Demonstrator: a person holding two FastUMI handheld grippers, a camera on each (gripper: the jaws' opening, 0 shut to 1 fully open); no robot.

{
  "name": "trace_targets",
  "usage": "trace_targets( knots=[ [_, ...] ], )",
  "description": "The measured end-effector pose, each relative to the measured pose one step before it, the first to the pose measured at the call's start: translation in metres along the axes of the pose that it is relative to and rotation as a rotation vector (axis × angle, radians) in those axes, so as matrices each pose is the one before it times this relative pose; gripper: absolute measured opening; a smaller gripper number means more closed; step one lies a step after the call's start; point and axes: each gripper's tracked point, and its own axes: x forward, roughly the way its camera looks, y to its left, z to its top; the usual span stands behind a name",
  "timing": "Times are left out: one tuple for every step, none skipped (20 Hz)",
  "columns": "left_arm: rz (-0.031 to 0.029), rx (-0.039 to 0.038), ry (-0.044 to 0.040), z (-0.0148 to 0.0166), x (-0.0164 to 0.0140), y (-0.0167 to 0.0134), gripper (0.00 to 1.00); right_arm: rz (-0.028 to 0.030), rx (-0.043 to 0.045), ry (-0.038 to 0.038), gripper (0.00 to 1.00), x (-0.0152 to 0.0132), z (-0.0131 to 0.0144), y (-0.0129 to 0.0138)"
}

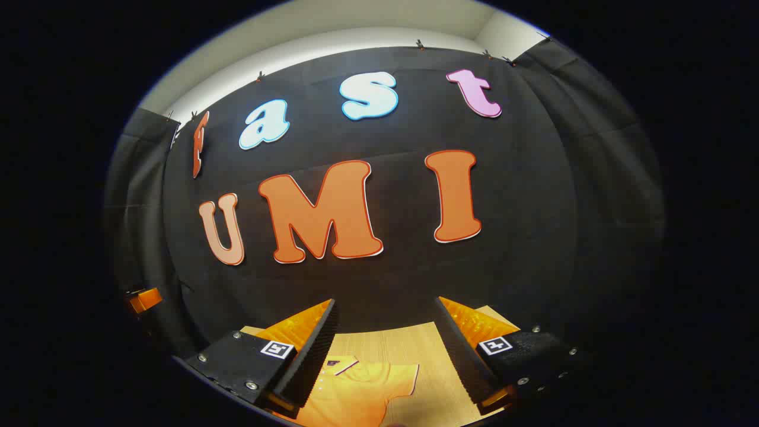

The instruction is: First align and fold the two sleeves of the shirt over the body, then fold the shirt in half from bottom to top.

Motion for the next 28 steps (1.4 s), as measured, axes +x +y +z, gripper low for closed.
trace_targets(
  knots=[
    [-0.00052, 0.00876, 0.00466, -0.00018, 0.00598, -0.00034, 0.98, -0.00825, -0.01769, 0.00839, 0.98, 0.00630, -0.00360, -0.00120],
    [0.00053, 0.00228, 0.00667, -0.00368, 0.00660, 0.00094, 0.98, -0.01203, -0.02214, 0.00949, 0.98, 0.00427, -0.00417, -0.00075],
    [-0.01004, -0.00222, 0.01173, -0.00191, 0.00652, -0.00042, 0.97, -0.01081, -0.01492, 0.01190, 0.98, 0.00284, -0.00447, -0.00053],
    [-0.01410, -0.00223, 0.01153, -0.00316, 0.00689, -0.00120, 0.98, -0.00115, -0.00367, 0.01216, 0.98, 0.00050, -0.00454, 0.00246],
    [-0.01231, -0.00306, 0.00435, -0.00059, 0.00747, -0.00046, 0.98, 0.00043, 0.00220, 0.00891, 0.98, 0.00010, -0.00224, 0.00245],
    [-0.01337, -0.00047, -0.00286, 0.00066, 0.00974, -0.00083, 0.98, 0.00243, 0.00116, 0.00835, 0.98, -0.00125, -0.00232, 0.00286],
    [-0.00564, 0.00236, -0.00295, 0.00115, 0.00617, 0.00054, 0.98, -0.00684, -0.00101, 0.00776, 0.98, 0.00007, -0.00222, 0.00131],
    [-0.01315, 0.00770, 0.01292, -0.00176, 0.00469, -0.00259, 0.97, -0.00579, -0.00084, 0.00449, 0.98, -0.00161, -0.00158, 0.00009],
    [-0.01330, 0.00597, -0.00096, 0.00186, 0.00323, -0.00173, 0.98, 0.00042, 0.00557, 0.00421, 0.98, 0.00117, -0.00108, 0.00202],
    [-0.02031, 0.00695, -0.00445, 0.00266, 0.00086, -0.00437, 0.98, 0.00996, 0.01228, 0.00797, 0.98, 0.00032, -0.00200, 0.00463],
    [-0.01326, 0.01068, -0.00357, 0.00176, 0.00243, -0.00149, 0.98, 0.00135, 0.01470, 0.00897, 0.98, 0.00021, -0.00163, 0.00260],
    [-0.00897, 0.01093, -0.00414, 0.00061, 0.00162, -0.00001, 0.97, 0.00359, 0.01373, 0.01056, 0.98, 0.00122, -0.00229, 0.00202],
    [-0.01207, 0.00618, -0.00203, 0.00151, 0.00086, -0.00150, 0.98, 0.00754, 0.01967, 0.00688, 0.98, 0.00010, -0.00069, 0.00380],
    [-0.00750, -0.00218, -0.00102, -0.00199, 0.00127, -0.00081, 0.97, 0.01260, 0.02623, 0.00611, 0.98, -0.00067, 0.00069, 0.00427],
    [-0.00823, -0.00833, 0.00187, 0.00057, 0.00118, -0.00063, 0.98, 0.01544, 0.02814, 0.00731, 0.98, -0.00086, 0.00051, 0.00451],
    [-0.00298, -0.00973, 0.00356, -0.00151, 0.00172, 0.00047, 0.97, 0.00483, 0.02218, 0.00143, 0.98, 0.00047, -0.00034, 0.00085],
    [-0.00348, -0.00576, 0.00554, -0.00073, 0.00140, 0.00083, 0.97, -0.00357, 0.01117, -0.00161, 0.98, 0.00086, 0.00216, -0.00086],
    [0.00393, -0.00203, 0.00272, -0.00173, 0.00161, 0.00229, 0.97, -0.00792, 0.00577, -0.00141, 0.97, 0.00133, 0.00079, -0.00280],
    [0.00246, -0.00025, 0.00154, -0.00028, 0.00002, 0.00267, 0.98, -0.00880, 0.00208, 0.00264, 0.97, 0.00136, -0.00092, -0.00280],
    [0.00081, -0.00146, 0.00385, -0.00149, 0.00025, 0.00311, 0.97, -0.01087, -0.00203, 0.00441, 0.98, 0.00071, -0.00136, -0.00264],
    [0.00289, -0.00266, 0.00819, -0.00272, 0.00223, 0.00244, 0.97, -0.01182, -0.00579, 0.00544, 0.98, 0.00181, -0.00142, -0.00267],
    [0.00398, -0.00610, 0.01112, -0.00500, 0.00265, 0.00242, 0.98, -0.00891, -0.00866, 0.01067, 0.98, 0.00267, -0.00350, -0.00258],
    [0.00317, -0.01154, 0.01276, -0.00450, 0.00300, 0.00189, 0.98, -0.00856, -0.01188, 0.00821, 0.98, 0.00162, -0.00224, -0.00130],
    [0.00151, -0.01507, 0.01062, -0.00491, 0.00084, 0.00228, 0.98, -0.00501, -0.01662, 0.00252, 0.98, 0.00011, -0.00063, -0.00051],
    [0.00287, -0.01494, 0.01064, -0.00415, 0.00054, 0.00138, 0.98, 0.00436, -0.01355, 0.00384, 1.00, 0.00111, -0.00210, 0.00091],
    [0.00344, -0.01065, 0.01023, -0.00380, -0.00049, 0.00346, 0.98, 0.00690, -0.00575, 0.00133, 1.00, 0.00104, -0.00114, 0.00301],
    [0.00405, -0.00447, 0.00718, -0.00271, -0.00070, 0.00251, 0.98, 0.00760, -0.00359, 0.00312, 0.98, 0.00067, 0.00019, 0.00263],
    [0.00413, -0.00104, 0.00104, -0.00104, 0.00093, 0.00175, 0.98, 0.00176, -0.00448, 0.00512, 0.97, 0.00299, -0.00077, -0.00028]
  ],
)
